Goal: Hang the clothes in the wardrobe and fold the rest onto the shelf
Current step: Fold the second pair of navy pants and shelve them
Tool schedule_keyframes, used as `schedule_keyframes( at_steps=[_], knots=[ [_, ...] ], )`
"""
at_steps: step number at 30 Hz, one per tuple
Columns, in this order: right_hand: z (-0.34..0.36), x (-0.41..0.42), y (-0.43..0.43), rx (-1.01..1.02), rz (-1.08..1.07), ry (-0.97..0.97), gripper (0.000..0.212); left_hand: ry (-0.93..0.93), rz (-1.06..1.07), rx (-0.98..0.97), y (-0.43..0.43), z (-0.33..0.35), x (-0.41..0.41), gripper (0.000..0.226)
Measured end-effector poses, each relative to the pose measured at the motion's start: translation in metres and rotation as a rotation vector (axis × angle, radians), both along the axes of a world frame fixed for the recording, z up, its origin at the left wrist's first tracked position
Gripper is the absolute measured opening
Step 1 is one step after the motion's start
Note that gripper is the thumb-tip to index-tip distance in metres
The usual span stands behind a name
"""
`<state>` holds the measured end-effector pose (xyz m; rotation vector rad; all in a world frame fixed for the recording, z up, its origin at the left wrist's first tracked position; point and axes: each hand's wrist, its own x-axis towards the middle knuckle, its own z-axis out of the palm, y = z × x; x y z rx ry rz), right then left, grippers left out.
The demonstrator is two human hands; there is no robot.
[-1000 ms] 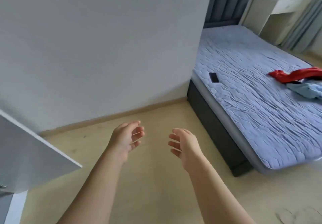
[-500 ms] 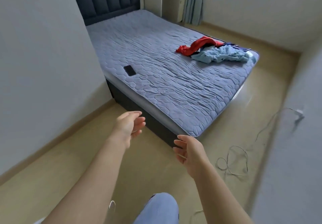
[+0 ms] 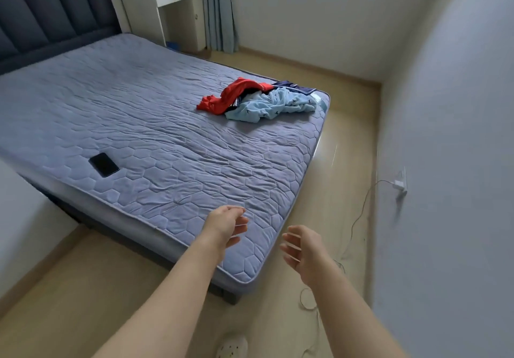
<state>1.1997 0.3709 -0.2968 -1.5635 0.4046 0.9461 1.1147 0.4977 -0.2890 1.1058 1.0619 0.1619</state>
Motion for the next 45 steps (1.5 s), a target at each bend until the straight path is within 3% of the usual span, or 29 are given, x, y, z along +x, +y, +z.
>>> schedule_keyframes(
  at_steps=[9, 14, 28, 38, 45],
  knots=[
    [-0.013, 0.179, 0.022, 0.010, -0.162, 0.072, 0.016, 0.108, -0.157, -0.017, 0.032, -0.020, 0.202, 0.020],
    [-0.019, 0.325, 0.045, 0.066, -0.195, 0.058, 0.018, 0.121, -0.145, 0.029, 0.056, -0.030, 0.346, 0.016],
    [-0.017, 0.602, 0.134, -0.020, 0.019, 0.060, 0.016, 0.150, 0.074, -0.083, 0.132, -0.032, 0.605, 0.016],
    [-0.035, 0.802, 0.267, -0.131, 0.141, 0.022, 0.014, 0.167, 0.131, -0.110, 0.269, -0.049, 0.806, 0.014],
    [-0.054, 0.888, 0.345, -0.157, 0.236, 0.075, 0.009, 0.233, 0.182, -0.078, 0.350, -0.054, 0.873, 0.011]
  ],
)
